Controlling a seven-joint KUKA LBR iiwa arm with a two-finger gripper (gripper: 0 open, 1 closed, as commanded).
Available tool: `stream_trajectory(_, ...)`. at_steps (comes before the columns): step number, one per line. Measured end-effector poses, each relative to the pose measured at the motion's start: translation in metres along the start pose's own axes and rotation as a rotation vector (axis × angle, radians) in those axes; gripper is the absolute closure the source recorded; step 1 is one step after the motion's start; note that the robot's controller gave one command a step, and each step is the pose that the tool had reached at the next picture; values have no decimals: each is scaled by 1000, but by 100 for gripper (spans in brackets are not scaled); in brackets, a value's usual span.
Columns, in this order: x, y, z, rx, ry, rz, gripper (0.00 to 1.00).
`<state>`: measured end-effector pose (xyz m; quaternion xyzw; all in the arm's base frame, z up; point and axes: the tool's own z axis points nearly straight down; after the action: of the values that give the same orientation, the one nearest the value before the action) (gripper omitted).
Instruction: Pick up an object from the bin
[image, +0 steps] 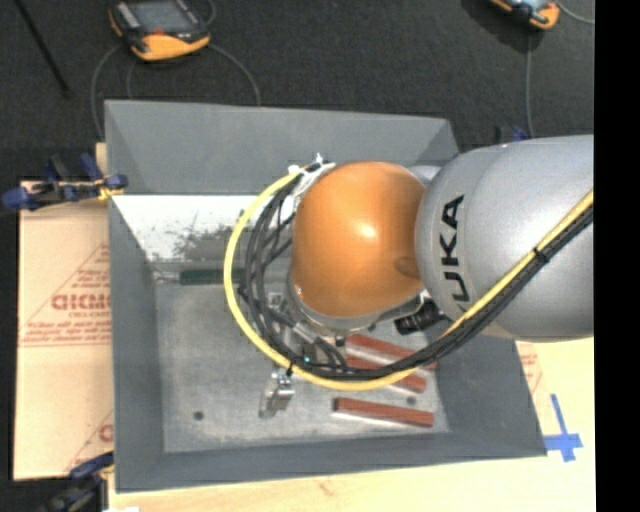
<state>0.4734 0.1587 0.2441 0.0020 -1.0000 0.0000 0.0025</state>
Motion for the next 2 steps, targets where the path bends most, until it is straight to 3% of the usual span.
stream_trajectory(1,-2,-1,-3,-1,-7,4,0)
stream_trajectory(2,-10,-34,47,-2,-15,-52,0)
